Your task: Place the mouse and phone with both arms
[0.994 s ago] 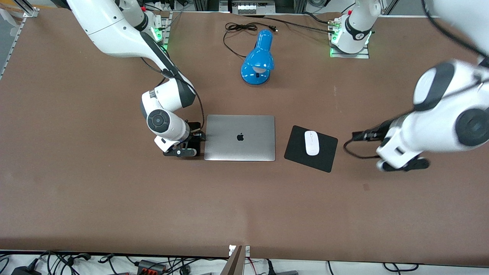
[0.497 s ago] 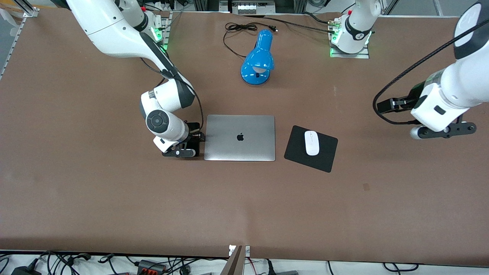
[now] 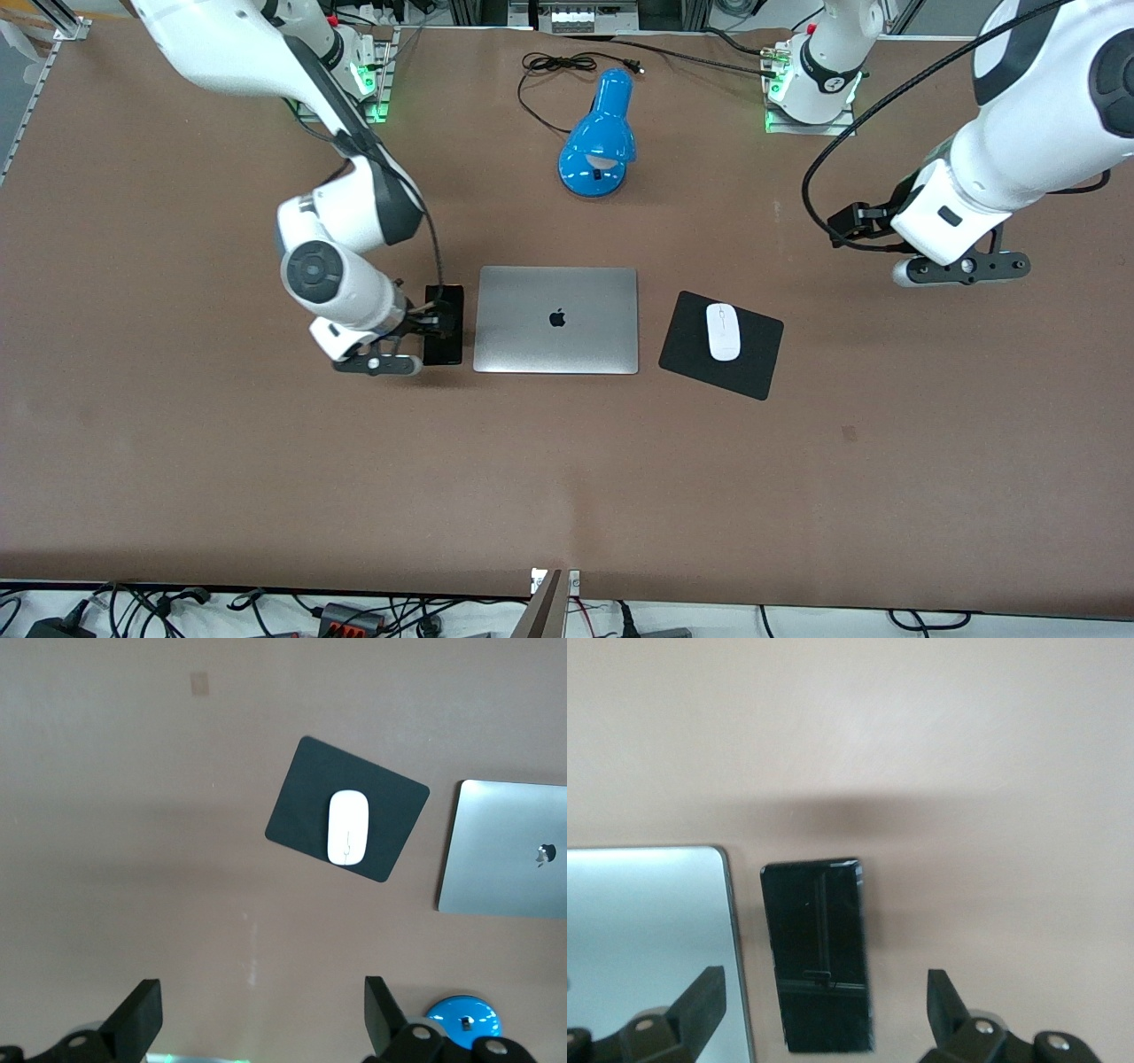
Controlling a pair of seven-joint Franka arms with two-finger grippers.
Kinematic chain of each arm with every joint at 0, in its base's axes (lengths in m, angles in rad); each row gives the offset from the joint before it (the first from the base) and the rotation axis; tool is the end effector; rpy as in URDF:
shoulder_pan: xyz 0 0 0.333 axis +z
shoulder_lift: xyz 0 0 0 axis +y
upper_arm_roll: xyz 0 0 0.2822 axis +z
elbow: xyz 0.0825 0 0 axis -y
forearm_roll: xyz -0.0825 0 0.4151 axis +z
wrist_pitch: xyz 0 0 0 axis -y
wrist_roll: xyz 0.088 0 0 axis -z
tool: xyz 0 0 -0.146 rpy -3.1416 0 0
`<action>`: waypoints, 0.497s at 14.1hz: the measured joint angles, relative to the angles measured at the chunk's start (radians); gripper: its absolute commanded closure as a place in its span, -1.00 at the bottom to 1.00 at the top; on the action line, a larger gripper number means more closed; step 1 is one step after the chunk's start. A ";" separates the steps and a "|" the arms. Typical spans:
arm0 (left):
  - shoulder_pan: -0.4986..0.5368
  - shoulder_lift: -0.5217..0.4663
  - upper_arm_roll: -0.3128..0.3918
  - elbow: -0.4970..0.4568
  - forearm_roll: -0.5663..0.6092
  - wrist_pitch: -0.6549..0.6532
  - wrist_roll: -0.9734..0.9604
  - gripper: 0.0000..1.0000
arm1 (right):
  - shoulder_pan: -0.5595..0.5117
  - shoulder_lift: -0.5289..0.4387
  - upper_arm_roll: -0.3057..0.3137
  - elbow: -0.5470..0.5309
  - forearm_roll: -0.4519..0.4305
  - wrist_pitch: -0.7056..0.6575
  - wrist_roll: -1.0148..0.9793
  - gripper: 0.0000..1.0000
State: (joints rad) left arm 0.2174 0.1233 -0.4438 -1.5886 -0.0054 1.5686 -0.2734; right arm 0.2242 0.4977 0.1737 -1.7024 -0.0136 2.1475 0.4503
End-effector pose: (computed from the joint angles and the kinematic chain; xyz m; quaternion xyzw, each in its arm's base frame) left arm 0.5902 -0.1272 0.4761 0.9971 0.0233 -0.0708 0.0120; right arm 0.6219 0.2555 0.2181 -0.9986 0.0317 0.0354 0.0234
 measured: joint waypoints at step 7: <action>0.041 -0.001 0.005 0.023 0.000 0.038 0.101 -1.00 | -0.160 -0.079 -0.005 0.268 0.000 -0.358 -0.091 -1.00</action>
State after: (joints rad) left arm 0.2581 0.1225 -0.4384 -1.5658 -0.0055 1.6071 -0.1719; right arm 0.0638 0.4182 0.1686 -1.4346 -0.0136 1.7893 0.3593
